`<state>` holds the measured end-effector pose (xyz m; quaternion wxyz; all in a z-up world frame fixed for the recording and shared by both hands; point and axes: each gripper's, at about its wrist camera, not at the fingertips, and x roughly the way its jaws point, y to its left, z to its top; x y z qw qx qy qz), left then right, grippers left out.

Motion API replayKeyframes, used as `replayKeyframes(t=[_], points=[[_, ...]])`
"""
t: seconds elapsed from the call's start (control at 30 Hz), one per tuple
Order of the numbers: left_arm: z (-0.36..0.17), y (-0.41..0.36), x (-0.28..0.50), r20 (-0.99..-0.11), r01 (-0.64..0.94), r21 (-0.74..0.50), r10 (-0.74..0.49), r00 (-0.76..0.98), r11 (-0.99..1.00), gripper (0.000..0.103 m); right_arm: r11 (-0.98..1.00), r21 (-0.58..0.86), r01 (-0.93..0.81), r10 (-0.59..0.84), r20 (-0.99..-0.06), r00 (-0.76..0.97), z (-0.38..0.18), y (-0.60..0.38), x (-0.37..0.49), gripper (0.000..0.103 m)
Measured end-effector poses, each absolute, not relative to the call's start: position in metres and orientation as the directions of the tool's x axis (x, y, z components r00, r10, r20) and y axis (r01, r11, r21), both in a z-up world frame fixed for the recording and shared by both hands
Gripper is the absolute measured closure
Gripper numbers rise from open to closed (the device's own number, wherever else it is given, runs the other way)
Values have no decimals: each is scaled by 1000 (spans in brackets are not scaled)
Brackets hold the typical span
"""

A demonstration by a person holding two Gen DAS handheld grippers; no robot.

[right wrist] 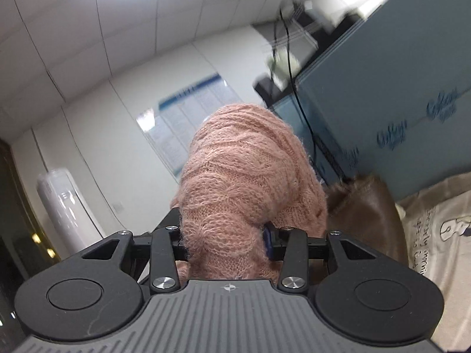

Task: Fold clothes
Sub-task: 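Lift the folded sweater with both grippers and carry it onto the brown bag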

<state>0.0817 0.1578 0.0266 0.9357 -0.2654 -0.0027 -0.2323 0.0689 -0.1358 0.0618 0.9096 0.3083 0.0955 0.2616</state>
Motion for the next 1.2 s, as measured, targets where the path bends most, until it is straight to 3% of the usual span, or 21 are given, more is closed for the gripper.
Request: replayKeyframes(t=[0.17, 0.27, 0.33, 0.4, 0.5, 0.63, 0.73, 0.87, 0.97, 1.07, 1.2], points=[[3, 146, 109, -64, 336, -494, -419, 906, 802, 60, 741, 593, -314, 462, -111, 880, 27, -140, 98, 66], [3, 140, 106, -96, 308, -461, -392, 915, 833, 55, 758, 599, -257, 428, -159, 890, 19, -153, 104, 53], [3, 135, 108, -126, 268, -426, -350, 928, 864, 36, 776, 592, -220, 406, -201, 891, 17, -158, 107, 27], [2, 131, 110, -153, 224, -387, -302, 941, 894, 13, 793, 577, -194, 380, -220, 898, 16, -162, 107, 22], [-3, 127, 121, -219, 181, -347, -267, 938, 920, 2, 850, 508, -138, 310, -271, 911, 12, -162, 111, 8], [-11, 123, 135, -285, 172, -352, -280, 917, 920, 0, 855, 515, -61, 280, -358, 891, -9, -172, 123, 0], [-15, 120, 137, -294, 165, -337, -270, 917, 927, 0, 837, 545, -41, 298, -391, 871, -25, -176, 129, 0], [-15, 124, 132, -255, 188, -358, -289, 923, 915, 0, 791, 609, -60, 342, -360, 868, -34, -181, 123, 0], [-11, 136, 118, -138, 222, -421, -304, 943, 880, 0, 784, 616, -80, 362, -348, 865, -28, -185, 105, 0], [-6, 143, 99, -7, 208, -441, -235, 972, 873, 0, 820, 564, -98, 343, -346, 873, -14, -188, 75, 0], [7, 130, 71, 51, 120, -412, -109, 993, 903, 0, 856, 507, -100, 305, -338, 890, -4, -202, 42, 0]])
